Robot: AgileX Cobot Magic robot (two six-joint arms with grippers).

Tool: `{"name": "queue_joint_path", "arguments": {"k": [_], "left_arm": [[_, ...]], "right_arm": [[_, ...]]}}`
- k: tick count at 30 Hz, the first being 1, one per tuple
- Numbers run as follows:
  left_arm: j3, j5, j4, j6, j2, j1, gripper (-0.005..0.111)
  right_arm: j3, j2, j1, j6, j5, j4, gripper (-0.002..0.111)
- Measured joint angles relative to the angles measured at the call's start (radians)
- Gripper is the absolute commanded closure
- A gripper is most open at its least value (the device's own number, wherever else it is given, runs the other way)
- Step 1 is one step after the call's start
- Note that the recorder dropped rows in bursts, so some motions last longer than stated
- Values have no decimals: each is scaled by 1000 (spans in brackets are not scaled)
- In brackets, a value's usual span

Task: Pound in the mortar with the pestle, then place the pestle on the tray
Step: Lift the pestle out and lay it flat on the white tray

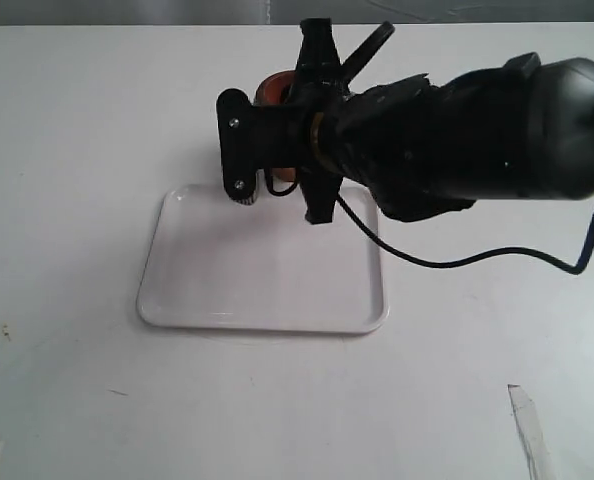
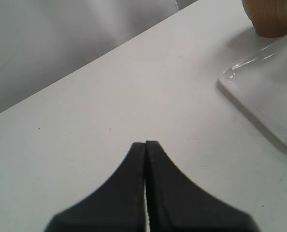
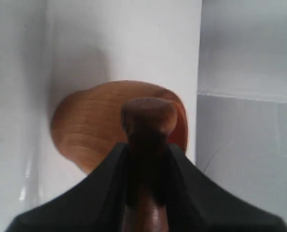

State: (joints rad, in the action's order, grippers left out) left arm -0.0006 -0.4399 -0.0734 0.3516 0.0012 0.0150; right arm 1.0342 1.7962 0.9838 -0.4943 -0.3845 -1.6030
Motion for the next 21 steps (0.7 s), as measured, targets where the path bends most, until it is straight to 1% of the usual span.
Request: {"name": "queue_joint_path", "arguments": {"k": [1, 4, 5, 7, 8, 10, 14, 16, 17, 19, 20, 21], "left_arm": [[0, 0, 0, 0, 0, 0, 107], [0, 0, 0, 0, 0, 0, 107], [0, 0, 0, 0, 0, 0, 107], [0, 0, 0, 0, 0, 0, 107], [0, 0, 0, 0, 0, 0, 107], [0, 0, 0, 0, 0, 0, 107], [0, 0, 0, 0, 0, 0, 107], [0, 0, 0, 0, 0, 0, 107], [0, 0, 0, 0, 0, 0, 107], [0, 0, 0, 0, 0, 0, 107], [0, 0, 0, 0, 0, 0, 107], [0, 0, 0, 0, 0, 0, 107]], "right_arm": [[11, 0, 0, 65, 9, 135, 108], [47, 3, 2, 439, -2, 629, 108], [84, 16, 2, 730, -80, 975, 108], [135, 41, 2, 985, -218, 1280, 108], [182, 77, 2, 1127, -329, 1458, 108], [238, 147, 4, 1202, -417, 1540, 108], [324, 251, 4, 1238, -439, 1544, 108], [356, 261, 4, 1240, -439, 1543, 108], [383, 261, 4, 1240, -439, 1543, 106], [421, 261, 4, 1240, -441, 1565, 94], [430, 261, 4, 1240, -446, 1574, 81], [437, 261, 4, 1242, -456, 1581, 71]]}}
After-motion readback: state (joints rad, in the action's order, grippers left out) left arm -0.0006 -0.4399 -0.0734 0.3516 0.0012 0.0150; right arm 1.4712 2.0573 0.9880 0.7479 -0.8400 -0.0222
